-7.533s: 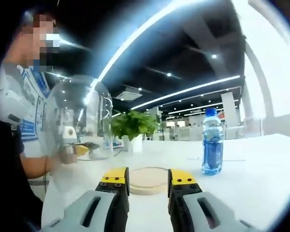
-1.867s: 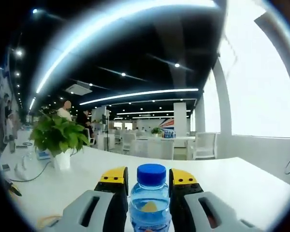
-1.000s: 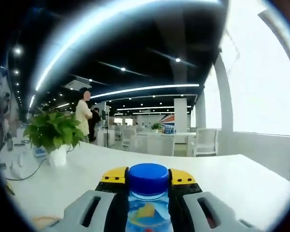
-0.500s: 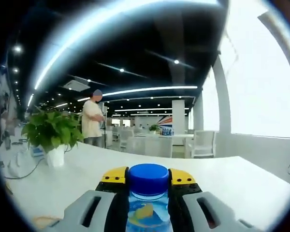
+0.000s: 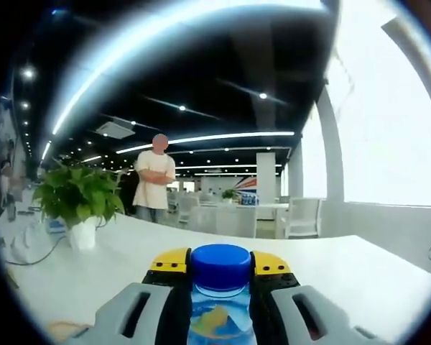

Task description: Open the cover put in the Mizone put the cover back on

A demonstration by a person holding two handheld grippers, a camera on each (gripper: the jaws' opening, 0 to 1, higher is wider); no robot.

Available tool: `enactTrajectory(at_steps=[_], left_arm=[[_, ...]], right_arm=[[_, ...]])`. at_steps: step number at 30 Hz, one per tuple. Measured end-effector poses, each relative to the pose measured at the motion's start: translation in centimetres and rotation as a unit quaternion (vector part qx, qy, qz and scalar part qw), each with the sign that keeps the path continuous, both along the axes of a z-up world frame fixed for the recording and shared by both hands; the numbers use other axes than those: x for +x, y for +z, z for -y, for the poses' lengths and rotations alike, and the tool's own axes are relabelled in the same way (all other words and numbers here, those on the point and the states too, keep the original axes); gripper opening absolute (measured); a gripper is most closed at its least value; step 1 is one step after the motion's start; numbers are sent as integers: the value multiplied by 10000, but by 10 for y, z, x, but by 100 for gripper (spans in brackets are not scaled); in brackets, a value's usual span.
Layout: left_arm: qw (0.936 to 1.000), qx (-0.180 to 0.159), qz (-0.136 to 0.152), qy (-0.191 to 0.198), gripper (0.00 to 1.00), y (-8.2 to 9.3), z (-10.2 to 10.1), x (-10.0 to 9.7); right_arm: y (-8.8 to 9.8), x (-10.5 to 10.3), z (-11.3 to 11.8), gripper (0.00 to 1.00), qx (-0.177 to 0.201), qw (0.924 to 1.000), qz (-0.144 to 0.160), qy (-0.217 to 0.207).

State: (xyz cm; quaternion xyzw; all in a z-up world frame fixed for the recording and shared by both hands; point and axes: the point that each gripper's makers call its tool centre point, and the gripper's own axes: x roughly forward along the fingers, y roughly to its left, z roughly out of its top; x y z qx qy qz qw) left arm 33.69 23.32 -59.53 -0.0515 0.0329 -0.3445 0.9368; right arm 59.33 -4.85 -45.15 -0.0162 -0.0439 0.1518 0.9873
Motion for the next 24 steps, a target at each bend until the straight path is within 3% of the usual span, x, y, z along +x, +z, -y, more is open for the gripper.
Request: enactTrajectory(at_steps=[12,24], left_arm=[[10000,-46,19,-1,18,2,-1,0],[10000,-43,26,-18,18,2,-1,-1]], right_arm=[[-3,-8,-6,23,96,9996,-165,203],[1,-21,-25,23,-93,9982,-227,540]])
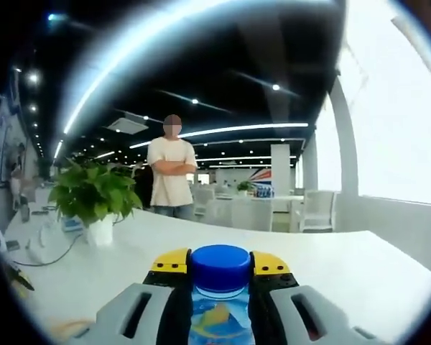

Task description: Open the cover put in the Mizone put the cover back on

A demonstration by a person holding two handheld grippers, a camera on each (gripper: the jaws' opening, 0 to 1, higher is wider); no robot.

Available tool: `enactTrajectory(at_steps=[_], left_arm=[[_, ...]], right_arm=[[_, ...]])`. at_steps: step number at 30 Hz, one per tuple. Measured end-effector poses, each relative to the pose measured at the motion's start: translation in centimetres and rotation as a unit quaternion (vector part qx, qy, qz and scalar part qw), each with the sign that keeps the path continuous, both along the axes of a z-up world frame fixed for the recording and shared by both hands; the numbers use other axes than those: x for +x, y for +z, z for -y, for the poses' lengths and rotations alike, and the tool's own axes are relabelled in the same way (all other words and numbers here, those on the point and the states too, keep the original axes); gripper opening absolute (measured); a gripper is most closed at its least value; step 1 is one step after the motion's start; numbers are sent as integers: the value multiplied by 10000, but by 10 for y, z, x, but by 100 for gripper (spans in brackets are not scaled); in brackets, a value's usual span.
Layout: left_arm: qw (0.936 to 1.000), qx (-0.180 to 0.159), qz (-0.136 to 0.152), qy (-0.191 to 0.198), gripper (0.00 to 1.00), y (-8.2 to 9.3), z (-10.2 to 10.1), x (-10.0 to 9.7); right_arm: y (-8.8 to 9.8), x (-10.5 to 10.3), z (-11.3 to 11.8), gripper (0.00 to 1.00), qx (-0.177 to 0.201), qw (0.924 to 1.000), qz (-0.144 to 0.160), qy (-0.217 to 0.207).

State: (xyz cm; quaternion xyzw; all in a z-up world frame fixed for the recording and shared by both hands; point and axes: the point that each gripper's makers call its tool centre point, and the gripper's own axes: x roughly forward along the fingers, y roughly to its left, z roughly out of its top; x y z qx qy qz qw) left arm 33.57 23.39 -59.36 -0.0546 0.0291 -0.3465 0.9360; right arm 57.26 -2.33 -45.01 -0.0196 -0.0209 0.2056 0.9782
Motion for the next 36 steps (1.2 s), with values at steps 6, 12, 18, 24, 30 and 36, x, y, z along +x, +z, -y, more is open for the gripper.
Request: enactTrajectory(at_steps=[6,12,18,24,30,36], left_arm=[[10000,12,-5,-17,18,0,1,-1],[10000,10,-7,-14,18,0,1,-1],[10000,-6,-13,-3,18,0,0,0],[10000,7,-15,-10,18,0,0,0],[10000,-6,-19,3,18,0,0,1],[10000,13,-5,-16,18,0,0,1]], right_arm=[[12,-12,-13,23,-1,9996,115,265],[17,-20,-28,23,-108,9985,187,508],[22,-31,-37,23,-82,9967,196,786],[28,-45,-44,23,-91,9940,223,1066],[39,-58,-59,23,-4,9898,275,1395],[45,-74,-78,22,8,9834,282,1790]])
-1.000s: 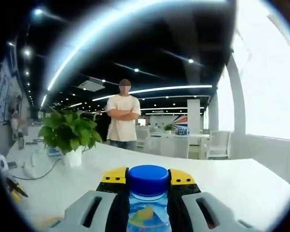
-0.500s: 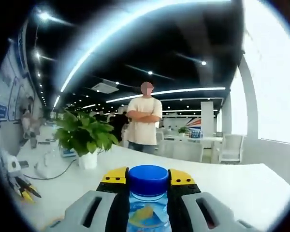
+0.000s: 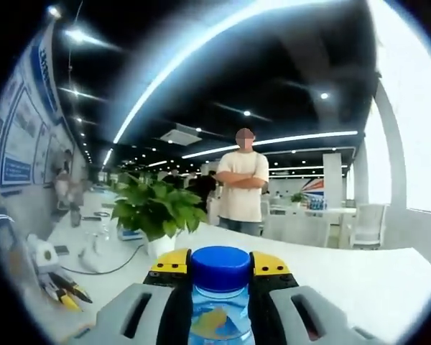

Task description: Open the cover put in the Mizone put the cover back on

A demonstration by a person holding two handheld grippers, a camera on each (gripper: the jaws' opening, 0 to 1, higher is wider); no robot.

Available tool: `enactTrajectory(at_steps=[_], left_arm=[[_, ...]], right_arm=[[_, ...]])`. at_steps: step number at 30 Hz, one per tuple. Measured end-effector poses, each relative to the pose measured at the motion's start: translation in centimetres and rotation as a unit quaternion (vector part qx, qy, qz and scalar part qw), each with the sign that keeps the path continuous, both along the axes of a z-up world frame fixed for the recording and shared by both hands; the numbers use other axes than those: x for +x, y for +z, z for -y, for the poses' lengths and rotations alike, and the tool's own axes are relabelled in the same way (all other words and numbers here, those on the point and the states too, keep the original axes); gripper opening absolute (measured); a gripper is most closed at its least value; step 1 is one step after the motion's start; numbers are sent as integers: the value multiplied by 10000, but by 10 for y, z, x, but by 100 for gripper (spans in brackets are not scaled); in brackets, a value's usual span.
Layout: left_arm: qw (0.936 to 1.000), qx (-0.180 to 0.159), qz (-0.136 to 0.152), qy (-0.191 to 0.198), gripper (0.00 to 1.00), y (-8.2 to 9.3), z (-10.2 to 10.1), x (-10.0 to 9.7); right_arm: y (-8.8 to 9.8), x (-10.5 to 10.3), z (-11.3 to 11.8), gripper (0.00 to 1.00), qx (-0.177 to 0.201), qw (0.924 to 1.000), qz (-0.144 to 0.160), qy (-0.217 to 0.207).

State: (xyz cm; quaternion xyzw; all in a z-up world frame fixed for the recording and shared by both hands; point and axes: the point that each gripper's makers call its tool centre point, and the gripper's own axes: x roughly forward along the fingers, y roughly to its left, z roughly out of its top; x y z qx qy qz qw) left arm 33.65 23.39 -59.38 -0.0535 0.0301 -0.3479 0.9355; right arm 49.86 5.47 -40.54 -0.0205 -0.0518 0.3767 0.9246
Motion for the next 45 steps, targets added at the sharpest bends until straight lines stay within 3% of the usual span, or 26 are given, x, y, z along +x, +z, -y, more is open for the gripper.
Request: enactTrajectory(at_steps=[19,27,45], left_arm=[[10000,-12,-6,4,18,0,0,-1],[10000,-14,-1,0,18,0,0,-1],[10000,55,21,-37,18,0,1,-3]], right_arm=[[-4,-40,-52,22,-14,9938,-194,1091],[-12,-51,-63,22,-171,9911,-242,1296],[-33,-52,-72,23,-290,9874,-483,1479]])
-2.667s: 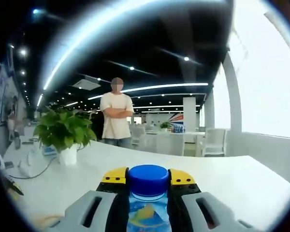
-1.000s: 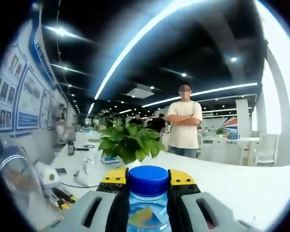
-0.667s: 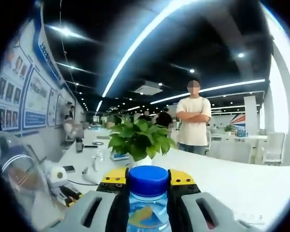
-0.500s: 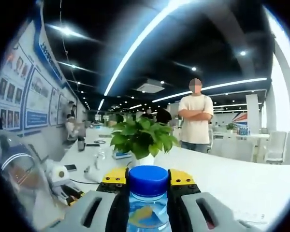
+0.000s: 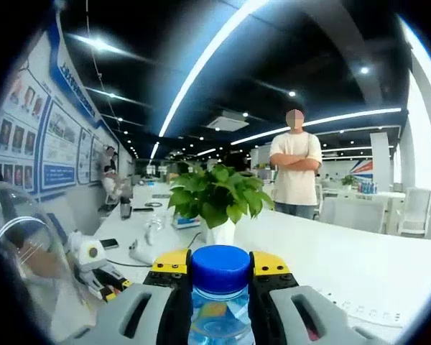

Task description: Open the cover put in the Mizone put the cover back on

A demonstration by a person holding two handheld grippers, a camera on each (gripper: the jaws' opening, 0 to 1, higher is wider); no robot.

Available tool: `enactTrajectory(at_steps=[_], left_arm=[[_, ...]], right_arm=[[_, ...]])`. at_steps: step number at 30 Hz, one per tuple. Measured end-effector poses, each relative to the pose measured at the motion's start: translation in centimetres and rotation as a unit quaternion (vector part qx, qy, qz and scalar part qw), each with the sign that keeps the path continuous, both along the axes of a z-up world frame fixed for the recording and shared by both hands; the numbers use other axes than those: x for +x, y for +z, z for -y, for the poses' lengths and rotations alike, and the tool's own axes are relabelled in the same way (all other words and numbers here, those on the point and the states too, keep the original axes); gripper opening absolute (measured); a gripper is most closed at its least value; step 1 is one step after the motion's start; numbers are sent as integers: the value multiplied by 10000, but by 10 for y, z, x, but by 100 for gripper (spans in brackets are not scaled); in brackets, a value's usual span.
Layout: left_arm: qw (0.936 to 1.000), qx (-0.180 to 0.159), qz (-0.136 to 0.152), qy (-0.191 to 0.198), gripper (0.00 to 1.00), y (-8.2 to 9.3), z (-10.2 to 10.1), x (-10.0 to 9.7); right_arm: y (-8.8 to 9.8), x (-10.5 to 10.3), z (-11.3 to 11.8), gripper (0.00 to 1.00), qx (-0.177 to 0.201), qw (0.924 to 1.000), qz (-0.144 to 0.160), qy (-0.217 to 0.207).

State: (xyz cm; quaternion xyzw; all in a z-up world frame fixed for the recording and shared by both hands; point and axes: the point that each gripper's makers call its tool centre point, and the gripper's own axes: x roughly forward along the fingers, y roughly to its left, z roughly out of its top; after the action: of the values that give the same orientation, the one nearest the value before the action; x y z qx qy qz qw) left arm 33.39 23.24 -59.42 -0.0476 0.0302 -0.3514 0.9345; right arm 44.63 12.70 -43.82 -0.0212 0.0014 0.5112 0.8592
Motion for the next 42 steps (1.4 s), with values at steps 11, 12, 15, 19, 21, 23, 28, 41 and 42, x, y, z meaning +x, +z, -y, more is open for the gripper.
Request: enactTrajectory(at_steps=[11,12,15,19,21,23,28,41,42], left_arm=[[10000,-14,34,-3,18,2,0,-1],[10000,-21,38,-9,18,2,0,-1],[10000,-49,58,-16,18,4,0,-1],[10000,-72,62,10,18,4,-1,0],[9999,-61,89,35,18,5,-2,0],[9999,-45,101,4,18,5,0,-1],[9997,137,206,-19,18,5,2,-4],[9992,176,363,-52,18,10,3,-7],[9991,184,372,-53,18,11,3,-7]], right_arm=[[0,1,6,24,146,9999,22,26],[0,0,6,24,160,9999,25,39],[1,-1,6,24,201,9997,96,66],[1,0,6,24,255,9996,129,60],[1,0,7,24,284,9995,138,70],[1,-2,7,24,362,9992,159,85],[0,-3,9,24,531,9985,84,86],[0,-4,15,26,466,9986,40,-229],[0,-5,17,27,485,9985,32,-232]])
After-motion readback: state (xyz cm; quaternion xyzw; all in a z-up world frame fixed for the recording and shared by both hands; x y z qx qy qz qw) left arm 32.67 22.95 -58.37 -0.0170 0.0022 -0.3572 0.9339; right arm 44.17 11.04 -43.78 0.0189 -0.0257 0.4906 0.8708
